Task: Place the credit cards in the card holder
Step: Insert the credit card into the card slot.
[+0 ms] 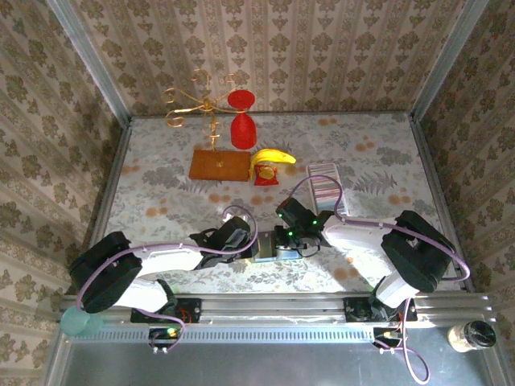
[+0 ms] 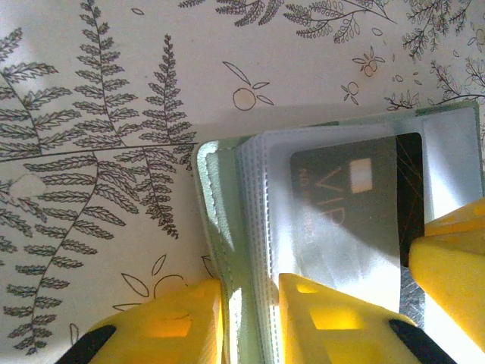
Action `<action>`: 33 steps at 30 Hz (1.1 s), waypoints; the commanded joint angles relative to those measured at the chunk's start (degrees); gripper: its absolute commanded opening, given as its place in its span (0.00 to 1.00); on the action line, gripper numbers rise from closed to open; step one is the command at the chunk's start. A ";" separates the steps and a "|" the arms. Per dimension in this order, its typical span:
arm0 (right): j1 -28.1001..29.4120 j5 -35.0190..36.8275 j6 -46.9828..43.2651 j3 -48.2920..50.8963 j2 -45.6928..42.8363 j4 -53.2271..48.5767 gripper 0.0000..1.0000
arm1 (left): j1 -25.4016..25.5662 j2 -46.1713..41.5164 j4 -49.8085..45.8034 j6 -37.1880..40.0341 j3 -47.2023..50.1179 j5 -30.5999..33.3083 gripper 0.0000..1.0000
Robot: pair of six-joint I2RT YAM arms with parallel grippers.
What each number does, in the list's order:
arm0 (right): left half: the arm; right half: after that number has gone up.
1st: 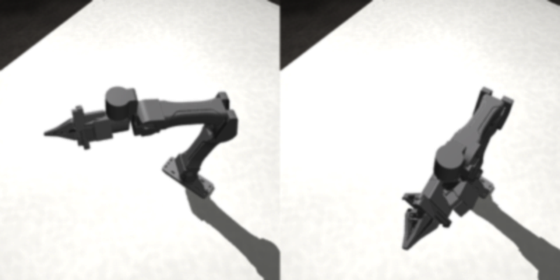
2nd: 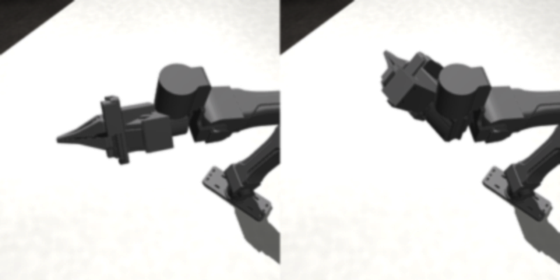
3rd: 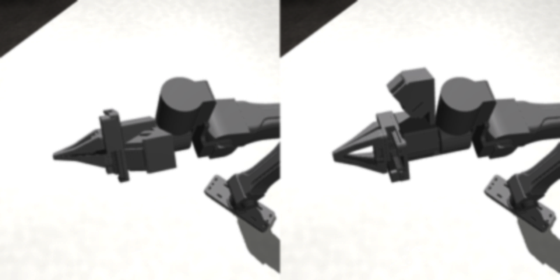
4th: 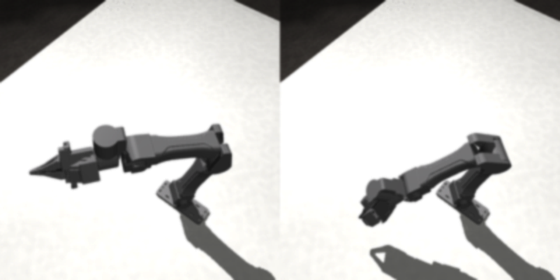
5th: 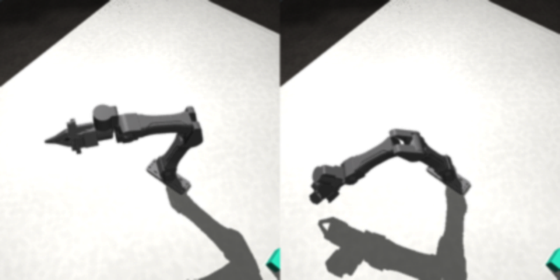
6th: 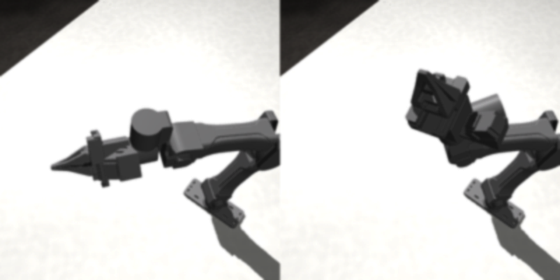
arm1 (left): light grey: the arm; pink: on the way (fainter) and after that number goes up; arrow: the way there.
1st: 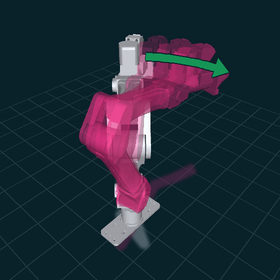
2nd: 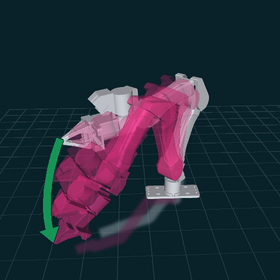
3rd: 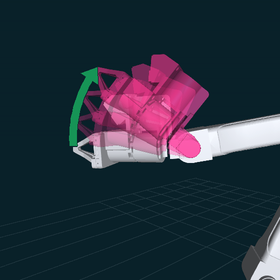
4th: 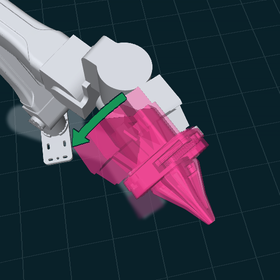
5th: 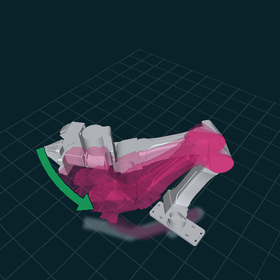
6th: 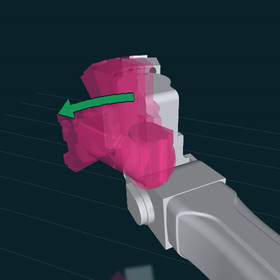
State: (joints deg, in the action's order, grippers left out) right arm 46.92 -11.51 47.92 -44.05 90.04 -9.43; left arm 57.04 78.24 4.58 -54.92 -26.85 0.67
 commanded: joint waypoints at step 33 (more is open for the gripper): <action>2.31 5.44 -3.56 0.69 3.59 -4.03 0.05 | -0.69 -5.95 -0.17 -4.57 6.20 -3.64 0.34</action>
State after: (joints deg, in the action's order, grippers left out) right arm 48.66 -7.84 44.91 -44.60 91.90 -11.94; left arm 56.53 71.85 4.40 -58.08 -21.71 -0.47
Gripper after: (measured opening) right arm 0.062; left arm 0.334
